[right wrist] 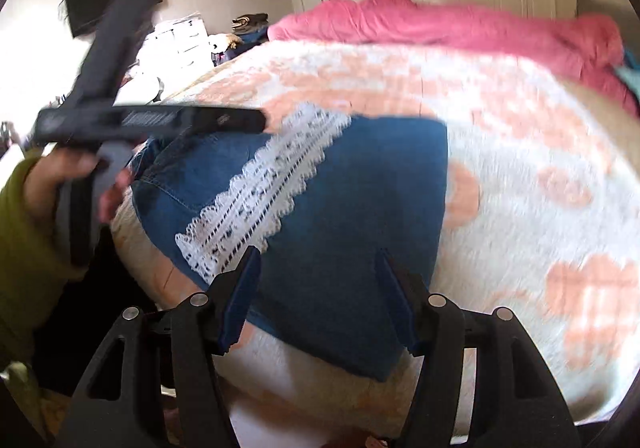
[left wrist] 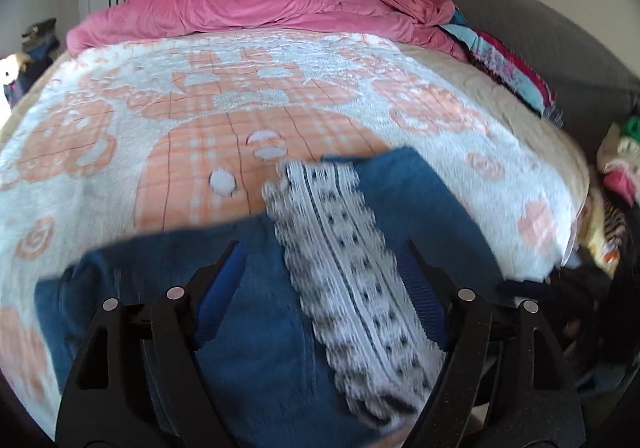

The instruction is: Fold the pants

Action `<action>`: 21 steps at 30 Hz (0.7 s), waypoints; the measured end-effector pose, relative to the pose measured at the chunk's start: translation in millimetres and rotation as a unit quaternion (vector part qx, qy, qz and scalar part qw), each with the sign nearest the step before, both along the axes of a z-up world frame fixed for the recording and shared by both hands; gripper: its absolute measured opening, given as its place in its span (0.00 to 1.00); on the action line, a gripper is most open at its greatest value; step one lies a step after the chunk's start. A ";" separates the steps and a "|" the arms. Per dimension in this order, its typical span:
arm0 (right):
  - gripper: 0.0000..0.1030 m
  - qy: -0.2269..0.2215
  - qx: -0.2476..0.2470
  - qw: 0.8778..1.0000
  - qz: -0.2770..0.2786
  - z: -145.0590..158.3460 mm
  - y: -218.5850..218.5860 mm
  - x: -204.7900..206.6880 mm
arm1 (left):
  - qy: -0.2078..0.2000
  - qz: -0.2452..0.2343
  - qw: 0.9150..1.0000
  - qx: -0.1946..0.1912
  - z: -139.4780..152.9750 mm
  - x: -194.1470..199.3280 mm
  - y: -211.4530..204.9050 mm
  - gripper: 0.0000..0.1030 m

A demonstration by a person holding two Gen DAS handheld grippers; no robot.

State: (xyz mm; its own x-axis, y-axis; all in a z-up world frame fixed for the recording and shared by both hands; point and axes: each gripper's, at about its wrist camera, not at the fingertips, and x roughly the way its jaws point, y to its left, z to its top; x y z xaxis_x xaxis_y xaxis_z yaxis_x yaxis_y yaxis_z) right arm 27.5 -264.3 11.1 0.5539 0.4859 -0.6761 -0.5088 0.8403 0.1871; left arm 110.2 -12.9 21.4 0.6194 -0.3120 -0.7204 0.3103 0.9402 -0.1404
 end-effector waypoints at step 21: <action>0.78 0.001 0.117 0.992 -0.043 2.1 -22.6 3.0 | 0.019 0.028 0.999 0.030 -17.4 -54.9 9.3 0.81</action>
